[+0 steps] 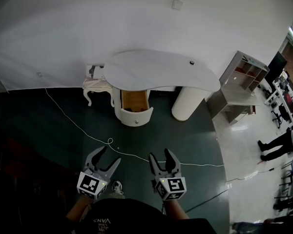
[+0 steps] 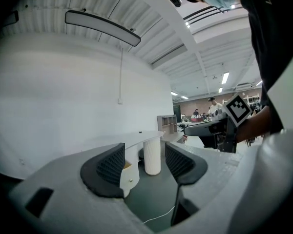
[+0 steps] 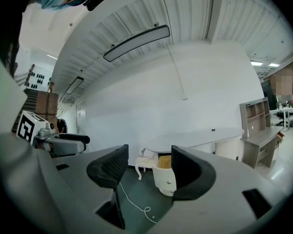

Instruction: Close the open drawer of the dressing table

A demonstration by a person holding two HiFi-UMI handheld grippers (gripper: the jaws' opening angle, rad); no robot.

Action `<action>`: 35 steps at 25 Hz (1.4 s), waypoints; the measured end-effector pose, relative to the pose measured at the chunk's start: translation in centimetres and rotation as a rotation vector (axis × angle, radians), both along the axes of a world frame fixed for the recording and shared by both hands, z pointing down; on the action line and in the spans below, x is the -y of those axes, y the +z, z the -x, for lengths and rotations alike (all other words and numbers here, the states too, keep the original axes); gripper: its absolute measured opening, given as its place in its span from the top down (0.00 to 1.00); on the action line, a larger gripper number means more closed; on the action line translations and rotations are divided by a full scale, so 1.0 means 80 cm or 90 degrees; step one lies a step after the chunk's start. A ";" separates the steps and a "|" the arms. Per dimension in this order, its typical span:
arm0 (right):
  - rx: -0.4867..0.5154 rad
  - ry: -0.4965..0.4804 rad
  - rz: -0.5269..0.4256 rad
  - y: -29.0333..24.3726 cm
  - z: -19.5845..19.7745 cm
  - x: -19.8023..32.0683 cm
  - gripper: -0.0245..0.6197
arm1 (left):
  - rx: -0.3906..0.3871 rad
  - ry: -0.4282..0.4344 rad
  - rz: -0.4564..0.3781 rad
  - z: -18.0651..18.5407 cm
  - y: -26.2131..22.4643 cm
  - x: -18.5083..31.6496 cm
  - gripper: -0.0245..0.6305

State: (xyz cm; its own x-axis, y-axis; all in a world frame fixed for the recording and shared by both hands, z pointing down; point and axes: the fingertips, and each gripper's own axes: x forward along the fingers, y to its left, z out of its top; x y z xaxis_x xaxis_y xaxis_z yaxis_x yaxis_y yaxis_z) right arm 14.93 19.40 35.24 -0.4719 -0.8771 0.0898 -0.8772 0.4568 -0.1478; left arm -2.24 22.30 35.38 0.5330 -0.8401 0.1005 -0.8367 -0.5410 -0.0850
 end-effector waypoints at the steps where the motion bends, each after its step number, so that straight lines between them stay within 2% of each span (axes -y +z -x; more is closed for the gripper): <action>1: 0.001 0.007 0.001 0.001 0.008 0.010 0.56 | -0.001 0.005 0.004 0.009 0.003 0.012 0.58; 10: -0.010 0.062 0.026 0.015 0.065 0.079 0.56 | 0.010 0.055 0.020 0.070 0.012 0.095 0.58; 13: -0.016 0.075 0.036 0.026 0.074 0.096 0.56 | -0.003 0.058 0.031 0.084 0.018 0.117 0.58; 21: -0.027 0.087 0.061 0.049 0.072 0.139 0.56 | -0.014 0.071 0.052 0.082 0.039 0.160 0.58; 27: -0.027 0.079 0.075 0.068 0.068 0.193 0.56 | -0.011 0.048 0.069 0.088 0.050 0.204 0.58; 35: -0.035 0.058 0.084 0.097 0.047 0.270 0.56 | -0.006 0.033 0.077 0.062 0.064 0.273 0.58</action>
